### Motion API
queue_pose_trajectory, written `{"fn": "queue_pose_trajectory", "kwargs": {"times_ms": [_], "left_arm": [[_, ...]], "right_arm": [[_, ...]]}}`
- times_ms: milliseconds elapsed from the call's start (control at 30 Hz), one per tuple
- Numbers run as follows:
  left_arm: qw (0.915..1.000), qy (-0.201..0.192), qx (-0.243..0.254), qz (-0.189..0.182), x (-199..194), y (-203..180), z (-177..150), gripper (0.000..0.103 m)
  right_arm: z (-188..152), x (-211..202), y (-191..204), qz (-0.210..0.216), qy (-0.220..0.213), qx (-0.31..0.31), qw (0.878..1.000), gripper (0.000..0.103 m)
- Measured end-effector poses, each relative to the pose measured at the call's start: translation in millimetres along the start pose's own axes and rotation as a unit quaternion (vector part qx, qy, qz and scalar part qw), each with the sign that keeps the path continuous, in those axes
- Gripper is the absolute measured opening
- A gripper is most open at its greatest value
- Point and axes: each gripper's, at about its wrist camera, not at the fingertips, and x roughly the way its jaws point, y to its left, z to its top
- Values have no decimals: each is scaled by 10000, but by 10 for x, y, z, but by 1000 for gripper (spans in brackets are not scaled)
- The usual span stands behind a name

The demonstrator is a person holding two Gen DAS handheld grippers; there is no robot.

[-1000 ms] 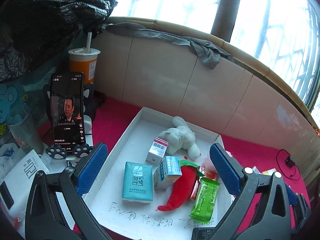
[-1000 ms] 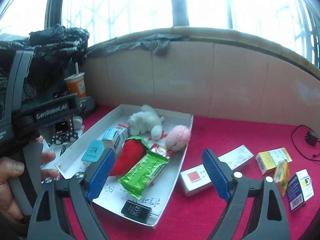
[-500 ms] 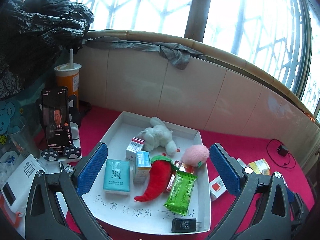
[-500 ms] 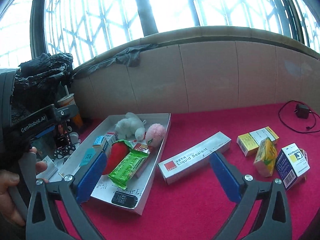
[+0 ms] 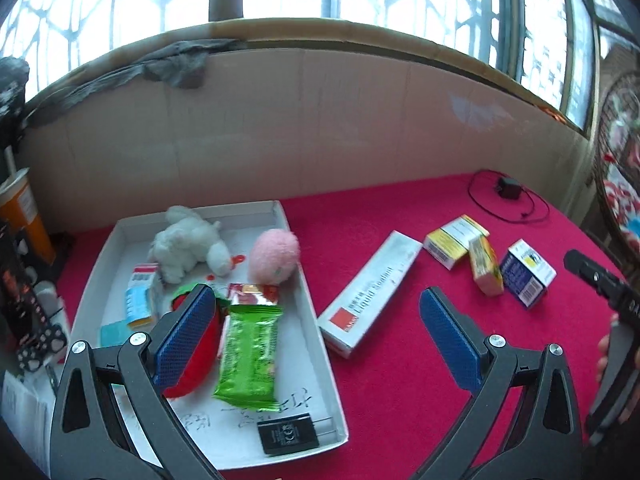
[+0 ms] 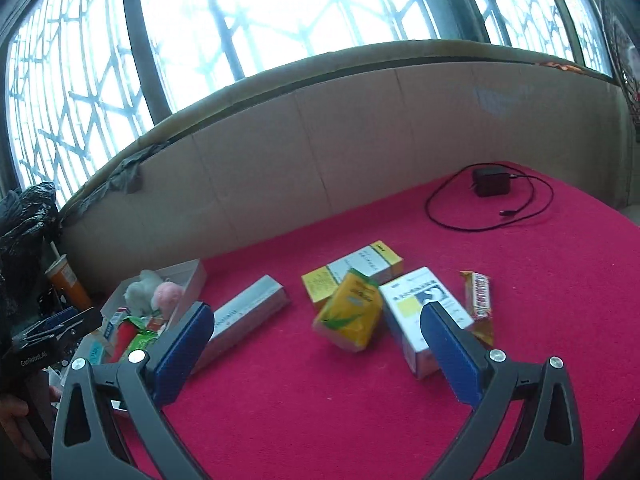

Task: Organize objects
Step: 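Grasp the white Liquid Sealant box with the left gripper while the right gripper grasps the white-blue capsule box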

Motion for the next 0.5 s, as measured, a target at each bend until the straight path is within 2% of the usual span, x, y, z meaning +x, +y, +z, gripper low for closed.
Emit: {"fn": "queue_pose_trajectory", "kwargs": {"times_ms": [100, 233, 300, 433, 500], "left_arm": [[9962, 261, 661, -494, 245, -211, 69, 103], [9873, 607, 1029, -1051, 562, -415, 193, 103], [9825, 722, 1363, -1044, 714, -527, 224, 103], [9731, 1126, 1906, -637, 1064, -704, 202, 103], [9674, 1349, 2082, -506, 1232, -772, 173, 103]], "right_arm": [[7, 32, -321, -25, 200, -67, 9998, 103], [53, 192, -567, -98, 525, -416, 9977, 103], [64, 298, -583, -143, 688, -757, 9946, 103], [34, 462, -475, -152, 830, -1341, 9874, 103], [19, 548, -431, -211, 870, -1515, 9844, 98]]}}
